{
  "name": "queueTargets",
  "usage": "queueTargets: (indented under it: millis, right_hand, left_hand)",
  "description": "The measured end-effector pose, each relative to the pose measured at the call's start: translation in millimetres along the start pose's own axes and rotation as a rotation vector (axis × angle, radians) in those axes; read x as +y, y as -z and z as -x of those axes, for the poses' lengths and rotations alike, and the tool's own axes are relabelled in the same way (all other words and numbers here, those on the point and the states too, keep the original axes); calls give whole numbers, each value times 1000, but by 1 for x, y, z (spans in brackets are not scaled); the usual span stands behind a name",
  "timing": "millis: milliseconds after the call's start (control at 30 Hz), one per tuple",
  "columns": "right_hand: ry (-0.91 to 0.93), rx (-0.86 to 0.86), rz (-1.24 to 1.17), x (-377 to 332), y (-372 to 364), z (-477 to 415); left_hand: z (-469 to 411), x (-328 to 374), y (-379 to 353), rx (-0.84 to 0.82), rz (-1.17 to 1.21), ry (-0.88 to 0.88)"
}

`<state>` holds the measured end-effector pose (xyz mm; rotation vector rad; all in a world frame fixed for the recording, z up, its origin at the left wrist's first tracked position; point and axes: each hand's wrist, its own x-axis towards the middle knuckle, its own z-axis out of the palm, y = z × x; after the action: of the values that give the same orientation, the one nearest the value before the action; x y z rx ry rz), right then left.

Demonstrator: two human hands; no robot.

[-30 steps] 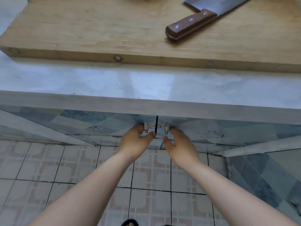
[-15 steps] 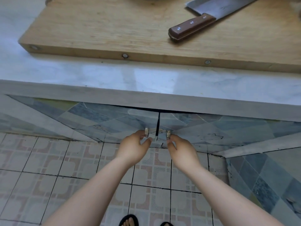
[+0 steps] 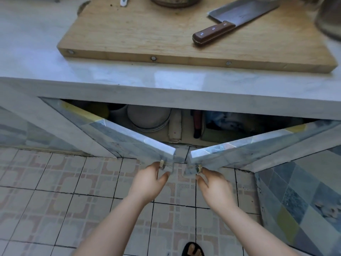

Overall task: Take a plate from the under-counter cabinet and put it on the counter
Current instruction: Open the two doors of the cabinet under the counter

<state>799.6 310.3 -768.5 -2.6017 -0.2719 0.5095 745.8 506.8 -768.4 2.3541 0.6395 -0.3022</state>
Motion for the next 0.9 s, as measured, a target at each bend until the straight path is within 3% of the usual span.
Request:
queueTargets:
  millis: [467, 900]
  right_hand:
    - [-390, 87, -95, 37, -13, 121]
    - [-435, 28, -214, 96, 1, 166]
  left_hand:
    - [117, -91, 22, 34, -70, 36]
    - [182, -167, 58, 157, 16, 226]
